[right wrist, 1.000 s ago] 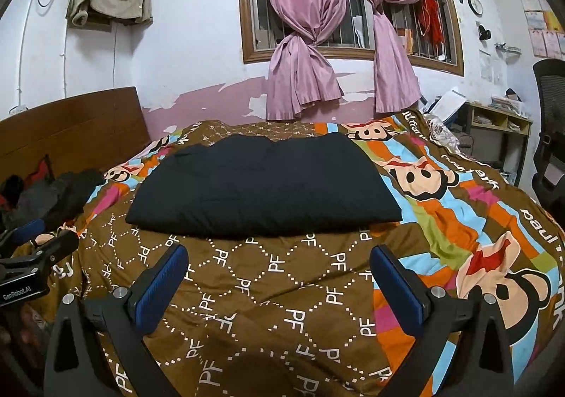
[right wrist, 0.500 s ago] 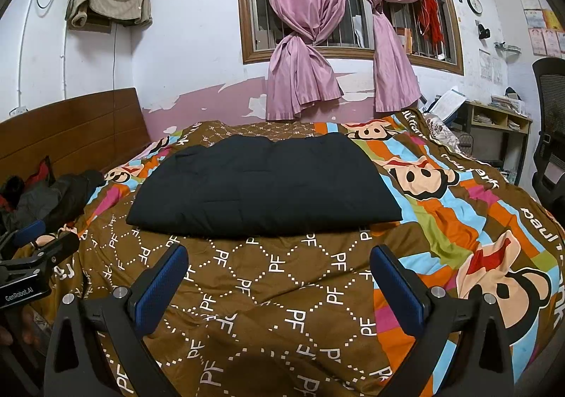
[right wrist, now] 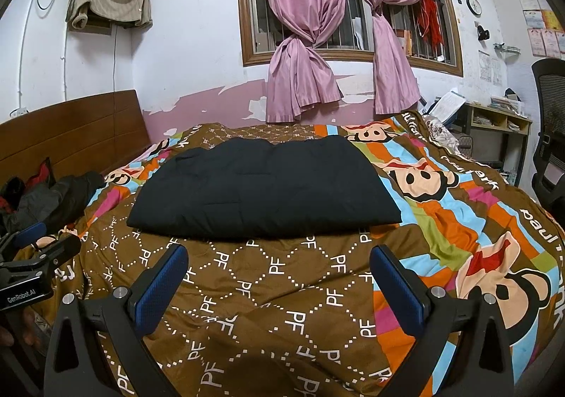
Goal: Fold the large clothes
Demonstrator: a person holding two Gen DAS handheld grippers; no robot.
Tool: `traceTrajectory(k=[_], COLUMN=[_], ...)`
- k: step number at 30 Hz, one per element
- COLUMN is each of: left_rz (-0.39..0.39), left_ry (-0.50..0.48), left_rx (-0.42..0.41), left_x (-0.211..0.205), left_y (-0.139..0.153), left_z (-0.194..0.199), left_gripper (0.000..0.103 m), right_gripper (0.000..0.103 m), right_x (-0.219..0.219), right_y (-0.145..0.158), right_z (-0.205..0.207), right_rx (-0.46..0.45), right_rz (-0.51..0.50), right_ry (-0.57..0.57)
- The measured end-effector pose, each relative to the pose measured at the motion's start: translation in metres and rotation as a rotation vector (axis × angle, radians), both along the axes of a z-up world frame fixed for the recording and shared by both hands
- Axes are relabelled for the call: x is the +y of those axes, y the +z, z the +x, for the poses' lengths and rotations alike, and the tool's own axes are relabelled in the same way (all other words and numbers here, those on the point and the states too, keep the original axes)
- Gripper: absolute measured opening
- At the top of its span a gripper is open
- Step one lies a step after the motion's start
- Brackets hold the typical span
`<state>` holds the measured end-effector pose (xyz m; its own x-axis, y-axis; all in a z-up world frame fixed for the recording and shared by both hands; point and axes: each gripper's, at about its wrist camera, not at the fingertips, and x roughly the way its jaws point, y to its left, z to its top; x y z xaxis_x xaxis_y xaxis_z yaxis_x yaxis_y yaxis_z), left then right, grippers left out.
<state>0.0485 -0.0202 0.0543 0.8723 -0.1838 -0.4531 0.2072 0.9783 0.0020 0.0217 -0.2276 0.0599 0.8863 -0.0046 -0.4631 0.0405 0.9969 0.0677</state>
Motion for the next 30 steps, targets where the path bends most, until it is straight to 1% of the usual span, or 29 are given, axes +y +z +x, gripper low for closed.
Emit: traceTrajectory(k=[30], left_rz=[-0.001], left_ry=[0.006], left_rx=[0.002], left_x=[0.0024], left_y=[-0.0011], left_z=[0.0021], left_gripper=[0.101], right_gripper=[0.103], right_x=[0.0047], right_y=[0.0038], right_z=[0.0004], right_rx=[-0.002], right_rz=[0.002], right_ry=[-0.003])
